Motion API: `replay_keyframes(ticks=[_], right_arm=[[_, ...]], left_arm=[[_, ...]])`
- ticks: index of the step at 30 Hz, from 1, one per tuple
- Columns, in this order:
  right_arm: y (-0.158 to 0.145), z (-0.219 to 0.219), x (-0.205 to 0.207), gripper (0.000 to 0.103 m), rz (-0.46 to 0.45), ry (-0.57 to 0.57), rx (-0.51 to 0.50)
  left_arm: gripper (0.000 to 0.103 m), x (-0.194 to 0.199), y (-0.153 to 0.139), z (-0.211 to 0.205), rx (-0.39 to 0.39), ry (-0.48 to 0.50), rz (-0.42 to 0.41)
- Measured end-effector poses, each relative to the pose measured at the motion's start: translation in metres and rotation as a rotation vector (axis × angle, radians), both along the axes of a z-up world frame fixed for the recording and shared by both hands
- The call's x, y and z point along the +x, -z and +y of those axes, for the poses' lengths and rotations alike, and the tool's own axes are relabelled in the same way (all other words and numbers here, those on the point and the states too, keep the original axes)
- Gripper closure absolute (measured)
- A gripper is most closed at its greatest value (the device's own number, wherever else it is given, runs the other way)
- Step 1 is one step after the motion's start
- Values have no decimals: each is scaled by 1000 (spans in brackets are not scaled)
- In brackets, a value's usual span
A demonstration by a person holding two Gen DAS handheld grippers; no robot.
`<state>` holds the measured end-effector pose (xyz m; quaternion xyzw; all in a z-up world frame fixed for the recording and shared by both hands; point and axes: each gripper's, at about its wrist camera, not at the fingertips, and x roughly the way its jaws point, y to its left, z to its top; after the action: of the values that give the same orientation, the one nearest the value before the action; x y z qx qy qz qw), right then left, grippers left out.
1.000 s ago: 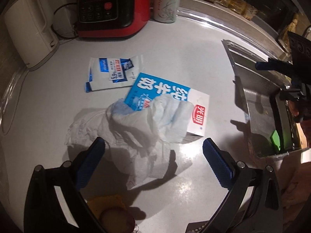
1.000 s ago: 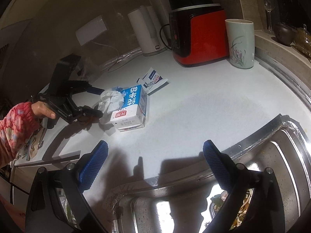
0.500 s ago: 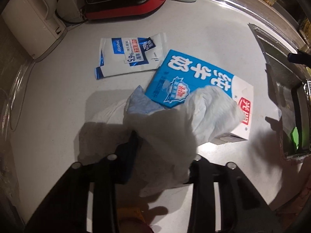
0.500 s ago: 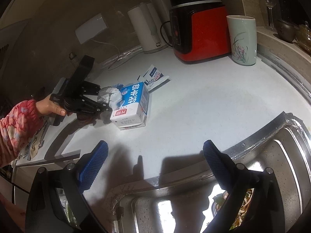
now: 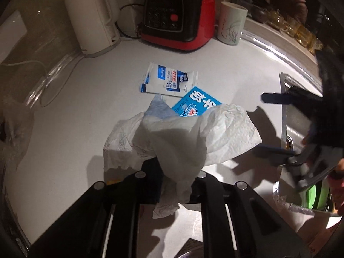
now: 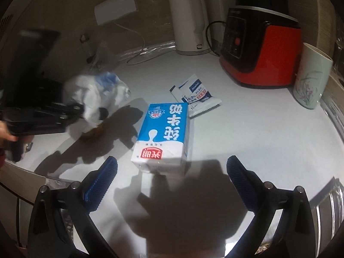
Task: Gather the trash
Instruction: 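Lift the tissues with the left tool while the right tool grasps the milk carton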
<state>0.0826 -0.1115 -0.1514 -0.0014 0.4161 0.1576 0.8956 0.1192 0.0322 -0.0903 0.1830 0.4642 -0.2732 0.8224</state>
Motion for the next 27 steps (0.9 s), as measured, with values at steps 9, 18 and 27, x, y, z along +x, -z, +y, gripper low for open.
replay_keyframes(ticks=[9,18,27], right_arm=[[37,36,48,36,96,42,-158],[-5,28,-14,38,74,55,-80],[-40,77,-168,38,78,-21,-3]], left_arm=[[90,-72,-39,27,-98,-189,-53],[90,-130,-49,70,-159,-285,-64],[90,-220,-23,113,-160,-241,-17]])
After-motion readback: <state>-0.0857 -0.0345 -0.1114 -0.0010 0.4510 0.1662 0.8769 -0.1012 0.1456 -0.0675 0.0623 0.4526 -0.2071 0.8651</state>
